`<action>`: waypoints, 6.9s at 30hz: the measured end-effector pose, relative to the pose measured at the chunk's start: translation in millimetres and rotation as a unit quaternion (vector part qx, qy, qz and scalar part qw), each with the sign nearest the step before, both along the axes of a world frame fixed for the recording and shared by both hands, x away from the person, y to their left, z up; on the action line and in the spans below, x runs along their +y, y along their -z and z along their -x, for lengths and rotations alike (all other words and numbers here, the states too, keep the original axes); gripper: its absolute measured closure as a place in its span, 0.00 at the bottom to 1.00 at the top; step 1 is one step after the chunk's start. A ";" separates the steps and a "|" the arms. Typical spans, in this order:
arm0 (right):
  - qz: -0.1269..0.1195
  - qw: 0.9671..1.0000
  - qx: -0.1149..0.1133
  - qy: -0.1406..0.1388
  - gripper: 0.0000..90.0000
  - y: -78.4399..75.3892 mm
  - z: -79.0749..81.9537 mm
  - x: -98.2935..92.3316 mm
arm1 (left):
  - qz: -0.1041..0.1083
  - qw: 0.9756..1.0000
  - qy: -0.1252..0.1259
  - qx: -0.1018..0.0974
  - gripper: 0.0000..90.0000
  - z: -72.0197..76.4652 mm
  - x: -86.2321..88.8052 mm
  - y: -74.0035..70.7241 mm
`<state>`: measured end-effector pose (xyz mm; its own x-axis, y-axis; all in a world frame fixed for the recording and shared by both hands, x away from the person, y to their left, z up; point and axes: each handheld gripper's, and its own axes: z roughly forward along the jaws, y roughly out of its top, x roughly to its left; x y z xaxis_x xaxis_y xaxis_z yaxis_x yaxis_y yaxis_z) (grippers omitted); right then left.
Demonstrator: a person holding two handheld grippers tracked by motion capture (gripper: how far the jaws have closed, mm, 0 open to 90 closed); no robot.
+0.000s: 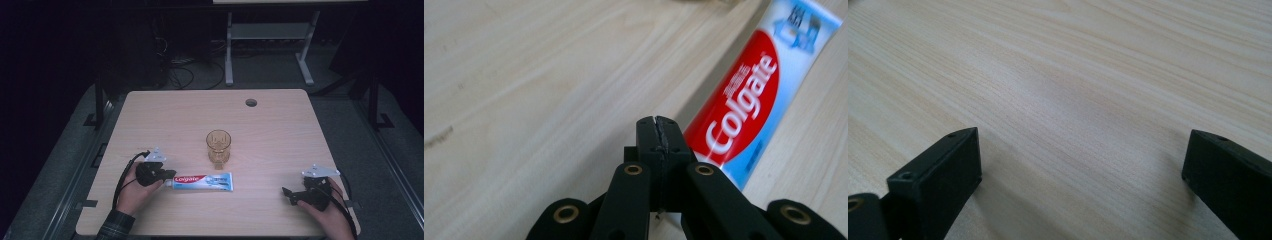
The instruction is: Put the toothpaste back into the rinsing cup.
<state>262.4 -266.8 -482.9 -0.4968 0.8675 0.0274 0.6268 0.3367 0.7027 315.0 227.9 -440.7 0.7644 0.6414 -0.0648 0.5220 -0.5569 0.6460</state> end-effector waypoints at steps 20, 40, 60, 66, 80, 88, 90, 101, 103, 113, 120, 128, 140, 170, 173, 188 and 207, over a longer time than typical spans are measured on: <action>0.000 1.000 0.000 0.000 0.02 0.0 -0.1 0.0 | -0.035 0.997 0.072 0.019 1.00 -19.2 -55.7 7.2; 0.000 1.000 0.000 0.000 0.02 0.0 -0.1 0.0 | -0.031 0.993 0.110 0.023 1.00 -4.3 -64.4 9.2; 0.000 1.000 0.000 0.000 0.02 0.0 -0.1 0.0 | -0.020 0.989 0.139 0.039 1.00 20.3 -78.6 10.4; 0.000 1.000 0.000 0.000 0.02 0.0 -0.1 0.0 | -0.023 0.991 0.129 0.039 1.00 21.4 -81.8 11.8; 0.000 1.000 0.000 0.000 0.02 0.0 -0.1 0.0 | -0.011 0.996 0.093 0.004 0.58 23.1 -95.1 -12.6; 0.000 1.000 0.000 0.000 0.02 0.0 -0.1 0.0 | -0.020 0.994 0.103 0.006 0.41 24.0 -121.5 -11.0; 0.000 1.000 0.000 0.000 0.02 0.0 -0.1 0.0 | -0.026 0.994 0.108 0.006 0.39 24.3 -127.1 -8.9; 0.000 1.000 0.000 0.000 0.02 0.0 -0.1 0.0 | -0.068 0.990 0.124 0.009 0.37 27.3 -155.8 7.9; 0.000 1.000 0.000 0.000 0.02 0.0 -0.1 0.0 | -0.075 0.990 0.123 0.007 0.37 27.3 -157.8 9.8; 0.000 1.000 0.000 0.000 0.02 0.0 -0.1 0.0 | -0.081 0.988 0.128 0.012 0.46 28.5 -159.5 11.5; 0.000 1.000 0.000 0.000 0.02 0.0 -0.1 0.0 | -0.091 0.986 0.137 0.020 0.52 28.1 -161.5 8.8; 0.000 1.000 0.000 0.000 0.02 0.0 -0.1 0.0 | -0.108 0.983 0.142 0.031 0.64 28.7 -165.1 5.3; 0.000 1.000 0.000 0.000 0.02 0.0 -0.1 0.0 | -0.115 0.981 0.148 0.044 0.80 27.7 -165.2 -1.8; 0.000 1.000 0.000 0.000 0.02 0.0 -0.2 -0.1 | 0.052 0.983 0.169 0.041 0.81 22.3 -118.6 -31.6; 0.000 1.000 0.000 0.000 0.02 0.0 -0.1 0.0 | 0.077 0.981 0.175 0.042 0.81 21.6 -112.4 -35.2; 0.000 1.000 0.000 0.000 0.02 -0.1 -0.2 -0.1 | 0.137 0.972 0.190 0.022 0.81 16.9 -101.2 -43.0; -0.001 1.000 0.000 0.000 0.02 -0.2 0.0 -0.1 | 0.171 0.969 0.177 -0.013 0.80 2.0 -91.3 -74.9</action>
<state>262.4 -266.8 -482.7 -0.4974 0.8671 0.0293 0.6271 0.3360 0.7027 313.0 136.6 -365.8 0.9371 0.2831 -0.2042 0.3177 -0.4492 0.8350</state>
